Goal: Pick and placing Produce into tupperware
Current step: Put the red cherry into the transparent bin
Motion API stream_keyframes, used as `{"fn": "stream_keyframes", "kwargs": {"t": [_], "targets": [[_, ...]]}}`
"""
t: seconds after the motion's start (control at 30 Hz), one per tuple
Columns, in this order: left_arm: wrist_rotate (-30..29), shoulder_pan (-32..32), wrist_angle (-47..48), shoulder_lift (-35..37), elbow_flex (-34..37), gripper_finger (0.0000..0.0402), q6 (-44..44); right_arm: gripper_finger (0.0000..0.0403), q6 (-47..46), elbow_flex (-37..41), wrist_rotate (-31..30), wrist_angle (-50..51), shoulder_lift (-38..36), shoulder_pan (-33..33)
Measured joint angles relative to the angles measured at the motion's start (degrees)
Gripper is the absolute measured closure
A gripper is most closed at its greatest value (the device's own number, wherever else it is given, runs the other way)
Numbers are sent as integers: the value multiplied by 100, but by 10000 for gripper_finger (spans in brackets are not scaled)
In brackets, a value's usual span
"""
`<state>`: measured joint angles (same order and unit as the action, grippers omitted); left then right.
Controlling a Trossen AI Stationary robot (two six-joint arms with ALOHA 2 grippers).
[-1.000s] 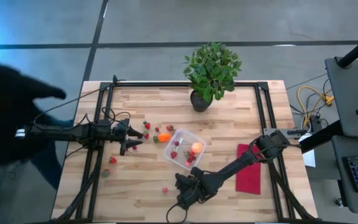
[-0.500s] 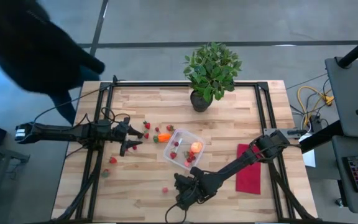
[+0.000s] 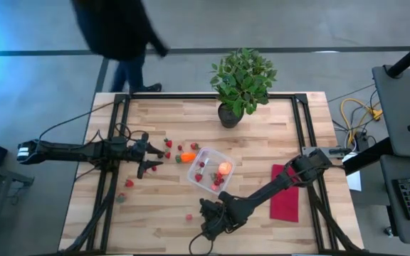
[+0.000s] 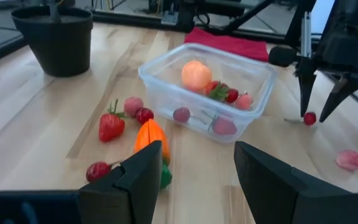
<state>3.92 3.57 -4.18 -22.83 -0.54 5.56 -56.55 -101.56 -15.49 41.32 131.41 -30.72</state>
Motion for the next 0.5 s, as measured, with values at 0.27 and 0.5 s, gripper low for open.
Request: {"fn": "stream_keyframes", "kwargs": {"t": [0.27,0.5], "targets": [[-2,-2,-541,-2,-2,214,2,294,-44,-37,-126,35,-2,4],[-2,-1,-767,9,-5,214,9,340,-44,-37,-159,69,-2,38]]}}
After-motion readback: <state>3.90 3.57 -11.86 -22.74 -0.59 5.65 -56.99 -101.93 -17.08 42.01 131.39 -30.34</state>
